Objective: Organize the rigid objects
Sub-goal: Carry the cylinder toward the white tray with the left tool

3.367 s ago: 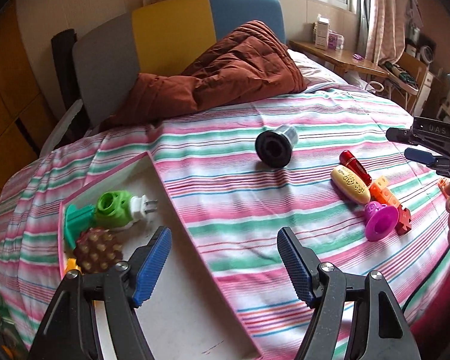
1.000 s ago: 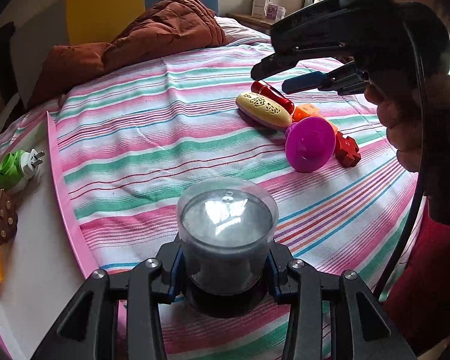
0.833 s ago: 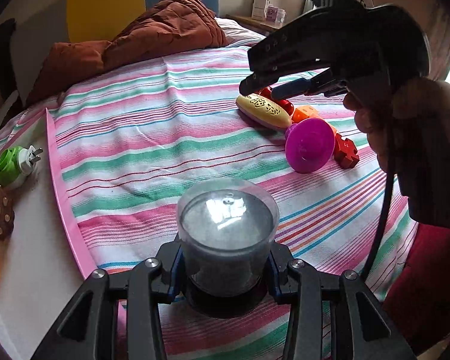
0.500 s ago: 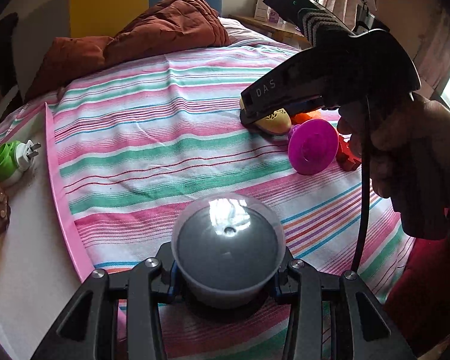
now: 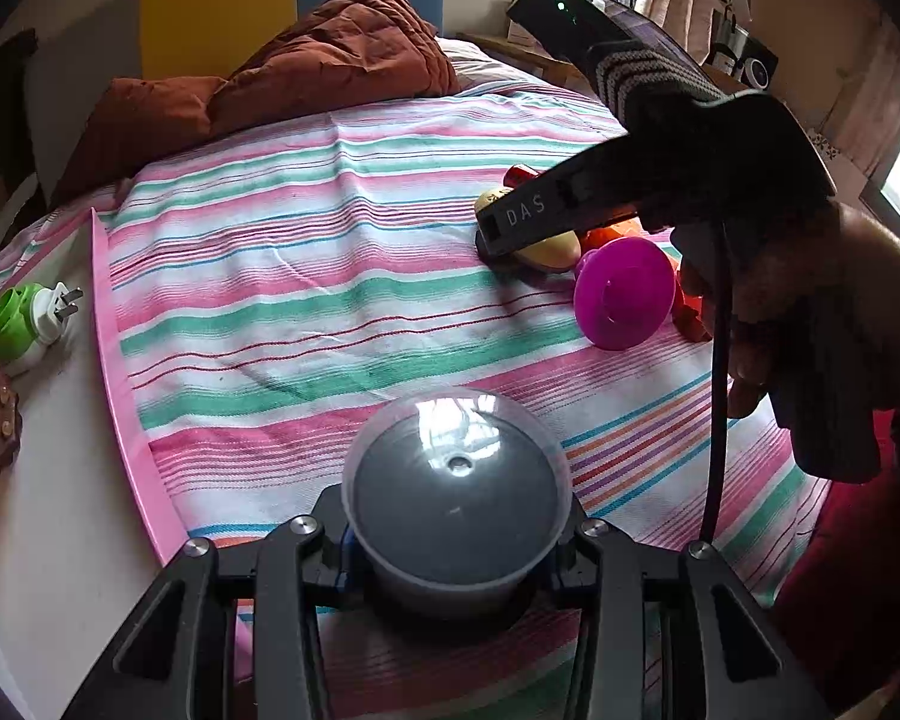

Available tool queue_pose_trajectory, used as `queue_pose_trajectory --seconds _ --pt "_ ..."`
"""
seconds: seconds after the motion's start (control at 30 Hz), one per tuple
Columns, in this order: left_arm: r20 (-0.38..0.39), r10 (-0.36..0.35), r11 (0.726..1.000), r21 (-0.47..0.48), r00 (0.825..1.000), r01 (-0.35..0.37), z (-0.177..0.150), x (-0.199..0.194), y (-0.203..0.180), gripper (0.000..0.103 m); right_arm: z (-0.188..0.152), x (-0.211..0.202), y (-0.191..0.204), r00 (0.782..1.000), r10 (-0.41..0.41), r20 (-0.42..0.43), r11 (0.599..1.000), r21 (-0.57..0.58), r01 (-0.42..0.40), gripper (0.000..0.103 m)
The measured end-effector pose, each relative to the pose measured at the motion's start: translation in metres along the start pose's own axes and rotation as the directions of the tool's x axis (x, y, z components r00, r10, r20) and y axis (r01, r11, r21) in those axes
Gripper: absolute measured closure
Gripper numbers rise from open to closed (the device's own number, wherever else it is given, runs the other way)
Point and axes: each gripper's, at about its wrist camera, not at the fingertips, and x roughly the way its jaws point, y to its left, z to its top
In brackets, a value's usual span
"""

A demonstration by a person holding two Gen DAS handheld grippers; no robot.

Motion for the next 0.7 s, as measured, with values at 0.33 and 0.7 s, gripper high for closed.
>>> queue_pose_trajectory --seconds 0.33,0.7 --pt "0.061 0.012 1.000 -0.011 0.998 -0.012 -0.001 -0.041 -0.002 0.059 -0.002 0.003 0.006 0.999 -0.047 0.024 0.997 -0.058 0.048 0.059" --pt "0.136 0.072 0.993 -0.102 0.988 -0.059 -0.003 -0.092 0.021 0.059 0.006 0.005 0.020 0.994 -0.094 0.061 0.988 -0.120 0.101 0.059"
